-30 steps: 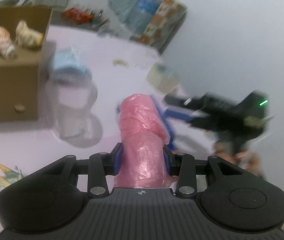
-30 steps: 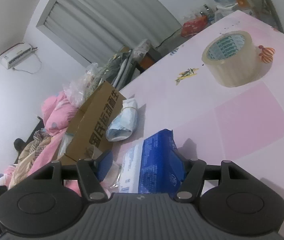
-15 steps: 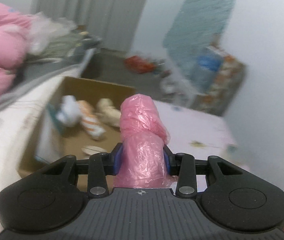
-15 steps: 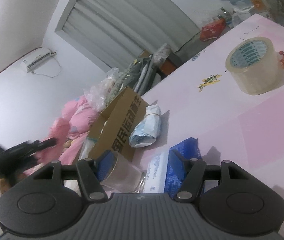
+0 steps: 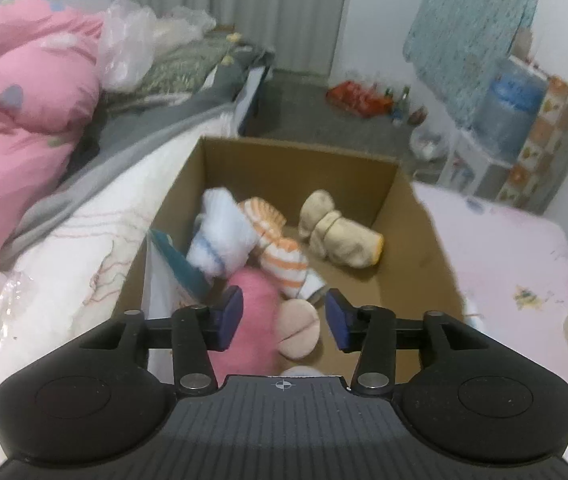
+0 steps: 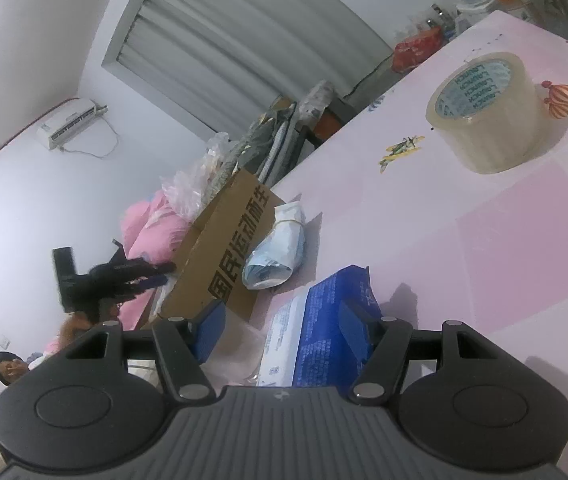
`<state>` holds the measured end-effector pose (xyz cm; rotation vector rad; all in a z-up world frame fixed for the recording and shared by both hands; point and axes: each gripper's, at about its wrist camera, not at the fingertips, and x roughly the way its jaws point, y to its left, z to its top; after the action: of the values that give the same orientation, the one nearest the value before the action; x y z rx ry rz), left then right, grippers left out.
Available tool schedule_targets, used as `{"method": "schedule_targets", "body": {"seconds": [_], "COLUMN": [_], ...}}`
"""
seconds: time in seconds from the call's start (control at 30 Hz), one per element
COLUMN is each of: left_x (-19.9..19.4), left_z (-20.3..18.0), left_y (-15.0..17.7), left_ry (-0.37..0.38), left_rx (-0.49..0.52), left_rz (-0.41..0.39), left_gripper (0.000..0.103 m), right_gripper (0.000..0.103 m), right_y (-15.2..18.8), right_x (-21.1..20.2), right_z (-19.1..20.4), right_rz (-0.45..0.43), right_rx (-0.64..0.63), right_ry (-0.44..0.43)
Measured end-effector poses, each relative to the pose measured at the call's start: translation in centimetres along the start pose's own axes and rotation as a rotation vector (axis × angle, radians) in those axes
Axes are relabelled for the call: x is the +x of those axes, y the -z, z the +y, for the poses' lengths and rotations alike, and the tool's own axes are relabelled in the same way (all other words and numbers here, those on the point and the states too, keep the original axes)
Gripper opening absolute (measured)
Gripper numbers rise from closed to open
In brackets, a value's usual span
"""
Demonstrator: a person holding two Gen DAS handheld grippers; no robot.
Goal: Organize soft objects
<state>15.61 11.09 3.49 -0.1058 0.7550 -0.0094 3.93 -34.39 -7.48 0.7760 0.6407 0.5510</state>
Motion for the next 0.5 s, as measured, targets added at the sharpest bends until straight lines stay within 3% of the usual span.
{"method": "schedule_targets", "body": {"seconds": [0.13, 0.23, 0.37, 0.5], "left_x": [-3.9, -7.4, -10.7, -10.8], "left_z": [-1.0, -2.8, -6.7, -10.5], "left_y": [0.6, 2.3, 5.7, 9.1], "left_ry": [0.044, 0.189, 0.351, 0.487], "left_rx": [0.011, 0.028, 0.103, 0.162], "left_rz": [-0.065, -0.082, -0.030, 0.061], "left_gripper": [0.046, 0.051, 0.051, 0.051], "right_gripper": [0.063, 0.063, 0.064, 0.065], "right_y": [-0.1, -0.2, -0.2, -0.1], "right_x": [-0.2, -0.5, -1.0, -0.8], "right_z": [-0.2, -0.2, -0.2, -0.5], "right_rz": [-0.002, -0.005, 0.014, 0.070], "right_rx": [0.003, 0.013, 0.018, 0.042], "right_ry": [0.012, 0.026, 0.062, 0.109]}}
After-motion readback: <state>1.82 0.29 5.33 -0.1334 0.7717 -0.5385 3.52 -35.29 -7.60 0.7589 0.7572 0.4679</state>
